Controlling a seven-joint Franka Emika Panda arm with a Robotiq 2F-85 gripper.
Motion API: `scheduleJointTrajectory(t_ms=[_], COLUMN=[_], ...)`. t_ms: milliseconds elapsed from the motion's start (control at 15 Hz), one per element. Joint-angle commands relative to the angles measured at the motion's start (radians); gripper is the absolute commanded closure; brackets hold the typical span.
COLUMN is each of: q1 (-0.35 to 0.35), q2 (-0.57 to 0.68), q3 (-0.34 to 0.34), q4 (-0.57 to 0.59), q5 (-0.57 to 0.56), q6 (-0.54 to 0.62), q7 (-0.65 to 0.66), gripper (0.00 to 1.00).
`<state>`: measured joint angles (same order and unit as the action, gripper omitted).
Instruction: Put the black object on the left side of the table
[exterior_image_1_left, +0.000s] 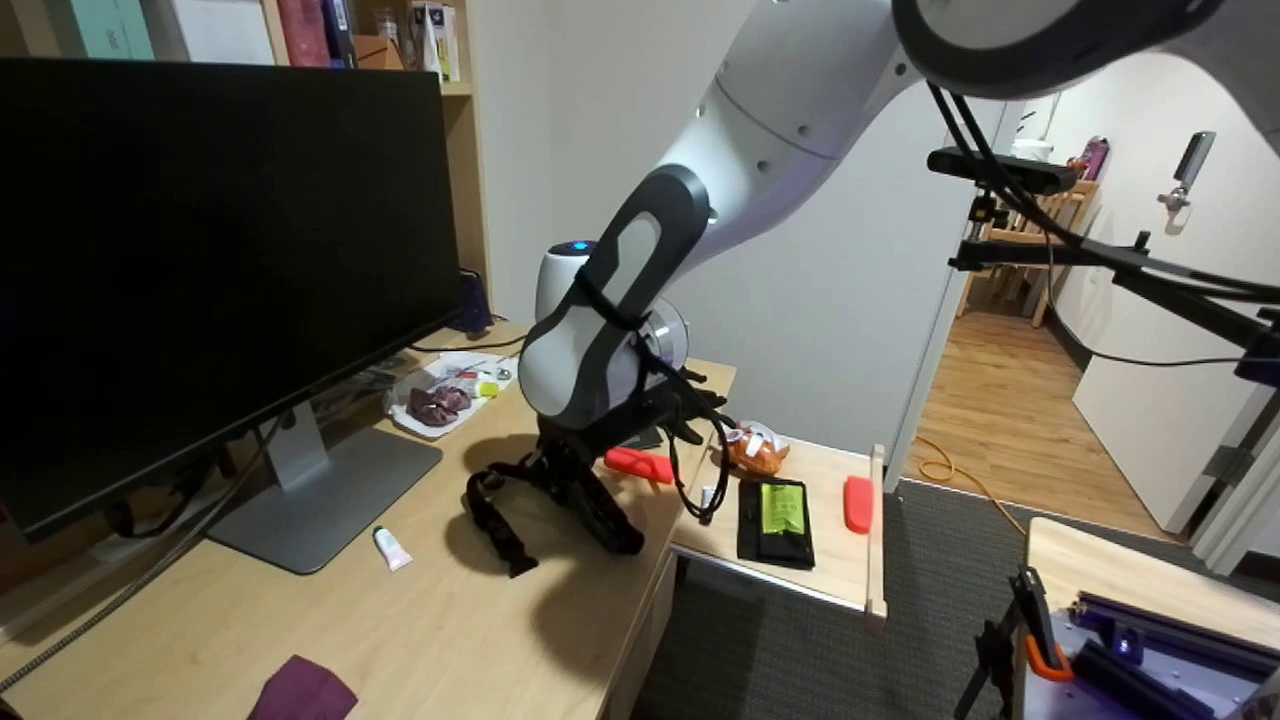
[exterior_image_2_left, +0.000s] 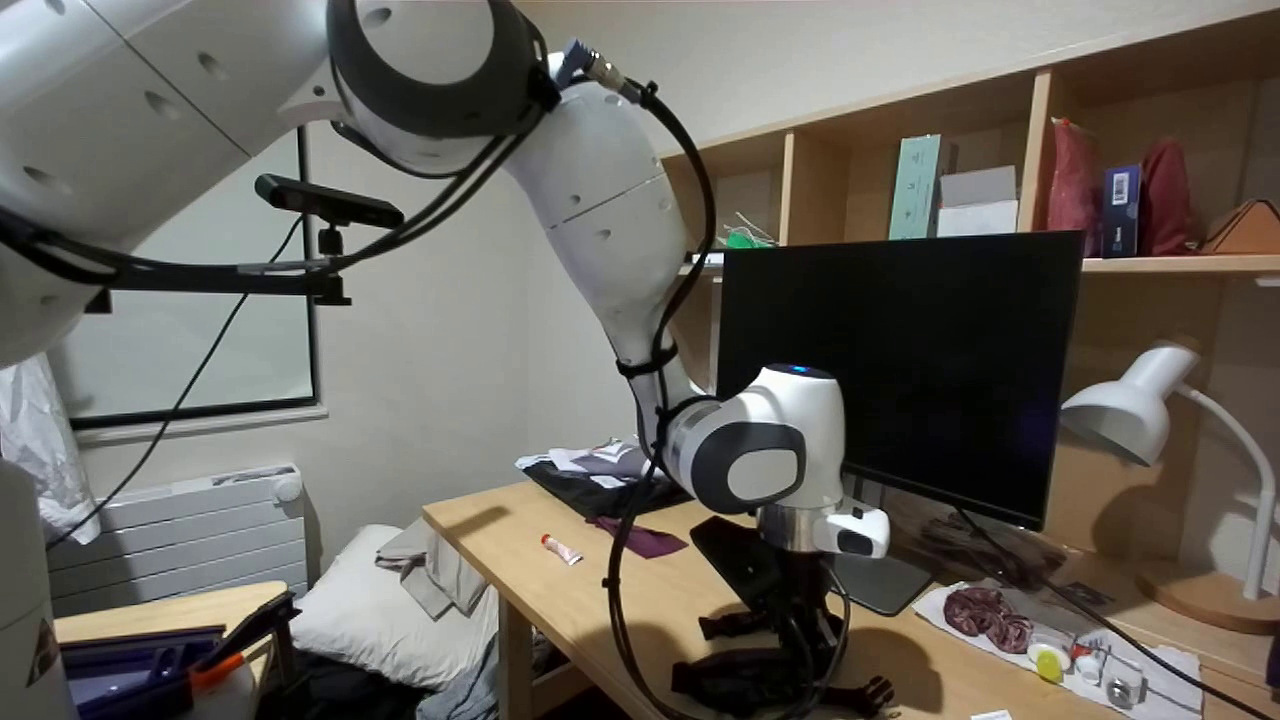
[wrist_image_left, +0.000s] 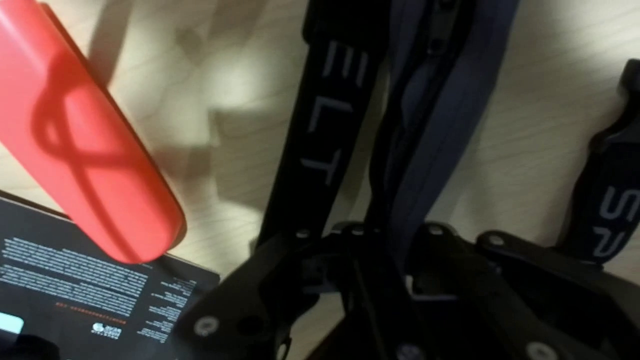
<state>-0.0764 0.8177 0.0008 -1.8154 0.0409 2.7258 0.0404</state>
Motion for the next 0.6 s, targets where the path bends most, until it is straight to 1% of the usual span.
scheduleJointTrajectory(t_ms=[0, 200, 533], q1=[-0.066, -0.095, -0.114], q2=[-0.027, -0.056, -0.168], q3=[0.081, 0.128, 0.176], q4=[-0.022, -0.045, -0.102], q5=[0.063, 0.087, 0.104], q6=[-0.02, -0.015, -0.003], q7=[-0.061, -0.098, -0.146], gripper=[0.93, 0.93, 0.93])
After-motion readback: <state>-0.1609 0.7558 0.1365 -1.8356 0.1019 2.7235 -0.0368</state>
